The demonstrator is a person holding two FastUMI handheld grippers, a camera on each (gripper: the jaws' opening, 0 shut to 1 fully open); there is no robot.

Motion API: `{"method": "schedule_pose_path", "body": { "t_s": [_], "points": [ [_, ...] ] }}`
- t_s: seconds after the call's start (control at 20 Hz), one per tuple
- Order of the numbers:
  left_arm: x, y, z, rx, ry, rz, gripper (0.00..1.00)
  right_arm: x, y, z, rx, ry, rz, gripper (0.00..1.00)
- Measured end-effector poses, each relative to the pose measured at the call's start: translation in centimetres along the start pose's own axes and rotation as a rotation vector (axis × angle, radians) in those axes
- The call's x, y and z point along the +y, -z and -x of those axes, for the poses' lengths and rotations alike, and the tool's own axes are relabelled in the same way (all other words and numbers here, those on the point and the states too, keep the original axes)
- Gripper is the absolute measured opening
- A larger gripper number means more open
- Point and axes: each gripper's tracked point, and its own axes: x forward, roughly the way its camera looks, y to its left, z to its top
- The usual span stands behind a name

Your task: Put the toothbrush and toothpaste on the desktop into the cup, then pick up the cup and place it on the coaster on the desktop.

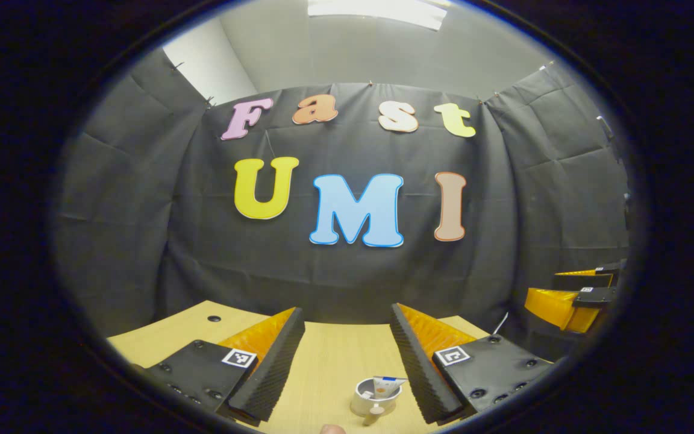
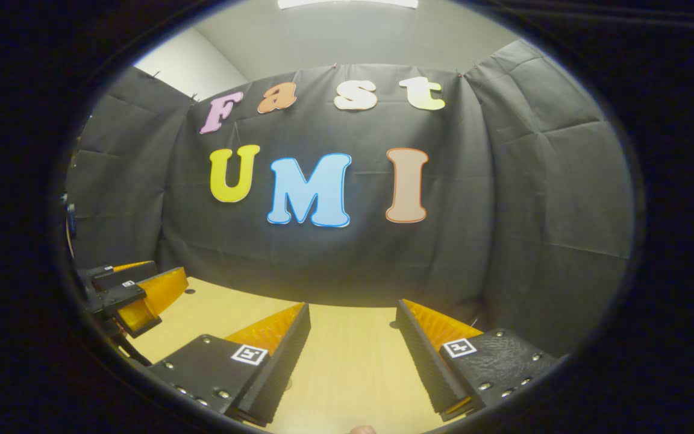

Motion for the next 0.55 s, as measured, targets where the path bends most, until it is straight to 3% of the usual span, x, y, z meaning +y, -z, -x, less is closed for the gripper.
{"method": "schedule_pose_path", "body": {
  "t_s": [0.15,0.2,0.25,0.5,0.55],
  "points": [
    [-1.2,-0.1,0.2,-0.002,-0.007,0.011,0.90,-1.4,-0.1,0.4,-0.005,0.002,0.005,0.90],
    [-1.6,0.0,0.2,-0.001,-0.005,0.012,0.92,-1.7,0.0,0.4,-0.006,0.004,0.005,0.81],
    [-2.0,0.1,0.0,0.002,0.000,0.013,0.91,-2.1,0.1,0.3,-0.008,0.008,0.001,0.90],
    [-3.1,-0.2,-0.7,0.002,0.010,-0.008,0.93,-3.9,0.0,0.5,-0.021,0.045,-0.021,0.90],
    [-3.4,-0.1,-0.9,0.005,0.014,-0.009,0.91,-4.4,-0.2,0.5,-0.027,0.052,-0.023,0.81]
  ]
}}
